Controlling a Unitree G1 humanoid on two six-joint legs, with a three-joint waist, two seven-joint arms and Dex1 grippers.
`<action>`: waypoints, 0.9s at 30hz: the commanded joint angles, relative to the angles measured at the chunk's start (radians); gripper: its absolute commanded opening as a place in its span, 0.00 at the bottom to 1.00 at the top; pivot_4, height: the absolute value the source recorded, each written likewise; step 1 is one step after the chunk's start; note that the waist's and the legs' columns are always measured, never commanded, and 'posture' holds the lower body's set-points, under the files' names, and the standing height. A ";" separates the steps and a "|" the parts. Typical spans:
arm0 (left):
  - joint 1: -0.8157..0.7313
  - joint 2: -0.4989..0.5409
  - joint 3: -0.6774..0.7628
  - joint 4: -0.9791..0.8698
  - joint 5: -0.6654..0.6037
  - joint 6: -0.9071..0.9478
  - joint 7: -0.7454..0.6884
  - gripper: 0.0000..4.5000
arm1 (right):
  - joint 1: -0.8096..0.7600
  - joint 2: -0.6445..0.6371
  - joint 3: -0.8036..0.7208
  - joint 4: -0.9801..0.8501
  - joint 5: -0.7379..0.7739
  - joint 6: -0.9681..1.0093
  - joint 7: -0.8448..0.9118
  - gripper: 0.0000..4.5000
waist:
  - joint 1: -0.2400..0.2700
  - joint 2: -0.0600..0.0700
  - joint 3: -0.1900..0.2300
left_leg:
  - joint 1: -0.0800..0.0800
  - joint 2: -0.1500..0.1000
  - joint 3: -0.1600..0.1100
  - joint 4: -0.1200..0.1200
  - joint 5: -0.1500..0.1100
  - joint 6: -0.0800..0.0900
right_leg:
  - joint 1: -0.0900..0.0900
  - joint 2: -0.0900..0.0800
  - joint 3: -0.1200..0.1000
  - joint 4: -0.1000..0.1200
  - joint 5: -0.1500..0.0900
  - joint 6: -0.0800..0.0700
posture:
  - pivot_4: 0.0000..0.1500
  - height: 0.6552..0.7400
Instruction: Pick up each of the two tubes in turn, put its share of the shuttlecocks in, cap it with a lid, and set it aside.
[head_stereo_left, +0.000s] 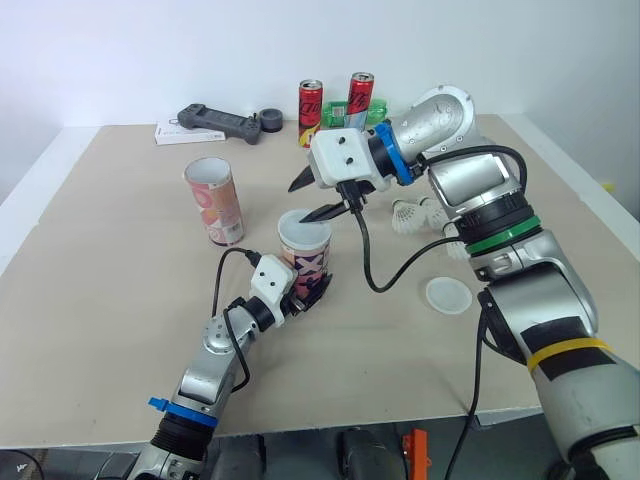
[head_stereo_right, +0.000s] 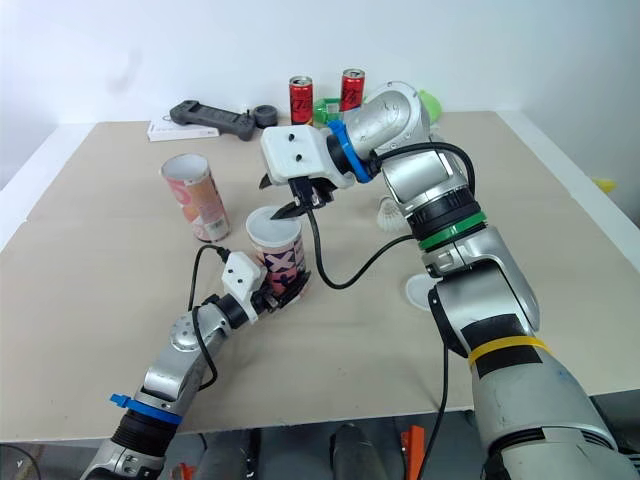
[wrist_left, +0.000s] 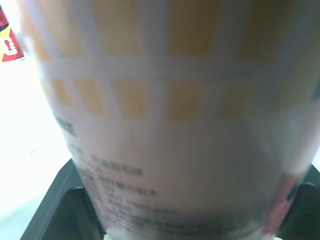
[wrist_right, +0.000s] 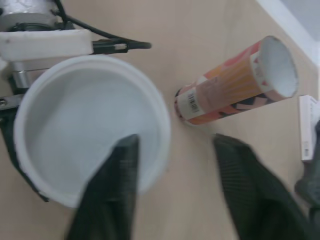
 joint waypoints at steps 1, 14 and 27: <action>0.018 0.010 -0.016 0.023 0.019 0.021 -0.005 0.73 | -0.057 0.004 -0.058 0.007 0.033 -0.005 -0.020 0.99 | 0.000 0.000 0.000 | 0.000 0.000 0.000 0.000 0.000 0.000 | 0.000 0.000 0.000 0.000 0.000 0.000 | 1.00 1.00; 0.025 0.007 -0.020 0.016 0.017 0.027 -0.003 0.73 | -0.028 -0.003 -0.145 -0.065 0.219 0.193 0.080 0.16 | 0.000 0.000 0.000 | 0.000 0.000 0.000 -0.001 0.000 0.000 | 0.000 0.000 0.000 0.000 -0.001 -0.001 | 1.00 1.00; 0.022 0.006 -0.023 0.016 0.017 0.028 -0.005 0.73 | 0.158 0.025 -0.009 -0.102 0.127 0.195 0.064 0.04 | -0.001 0.000 0.000 | 0.000 0.000 0.000 -0.001 0.000 0.000 | 0.000 0.000 0.000 0.000 -0.001 0.000 | 1.00 1.00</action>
